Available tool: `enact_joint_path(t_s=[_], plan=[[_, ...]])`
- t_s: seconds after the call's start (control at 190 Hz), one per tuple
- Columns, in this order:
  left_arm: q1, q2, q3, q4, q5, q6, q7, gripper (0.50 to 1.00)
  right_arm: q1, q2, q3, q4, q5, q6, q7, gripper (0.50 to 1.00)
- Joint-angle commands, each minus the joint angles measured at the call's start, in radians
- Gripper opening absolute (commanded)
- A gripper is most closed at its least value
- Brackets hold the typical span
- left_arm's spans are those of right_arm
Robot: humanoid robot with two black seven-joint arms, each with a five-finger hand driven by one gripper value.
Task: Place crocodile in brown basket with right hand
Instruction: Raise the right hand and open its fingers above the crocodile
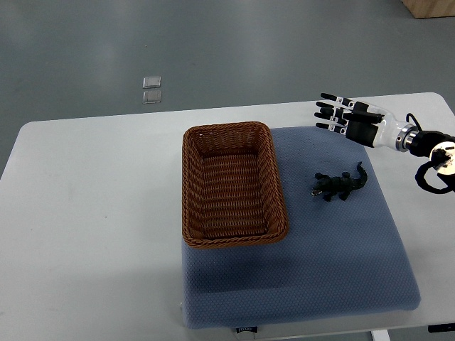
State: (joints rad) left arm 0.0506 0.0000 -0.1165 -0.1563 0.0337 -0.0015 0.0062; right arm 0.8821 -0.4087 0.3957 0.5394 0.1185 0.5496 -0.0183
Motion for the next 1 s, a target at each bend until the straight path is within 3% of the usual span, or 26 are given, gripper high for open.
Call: enact_joint_path(t_s=[0.0,0.206,0.401,0.728,0.96,0.997], plan=[[0.0,0.0,0.0,0.0,0.0,0.0,0.0,1.0,0.023,0.001,0.002,0.001,-0.056,0.023,0.0,0.934],[0.0,0.0,0.0,0.0,0.0,0.0,0.0,1.0,0.057,-0.002,0.0,0.001,-0.105,0.061,0.003,0.932],[0.0,0.0,0.0,0.0,0.0,0.0,0.0,1.0,0.064,-0.009,-0.001,0.002,-0.218,0.061,0.07,0.932],[0.0,0.0,0.0,0.0,0.0,0.0,0.0,1.0,0.081,-0.099,0.003,0.109,-0.55,0.061,0.222,0.93],[0.0,0.0,0.0,0.0,0.0,0.0,0.0,1.0,0.087,-0.134,0.002,0.235,-1.04,0.061,0.37,0.926],[0.0,0.0,0.0,0.0,0.0,0.0,0.0,1.0,0.089,-0.144,-0.003,0.263,-1.106,0.029,0.386,0.926]])
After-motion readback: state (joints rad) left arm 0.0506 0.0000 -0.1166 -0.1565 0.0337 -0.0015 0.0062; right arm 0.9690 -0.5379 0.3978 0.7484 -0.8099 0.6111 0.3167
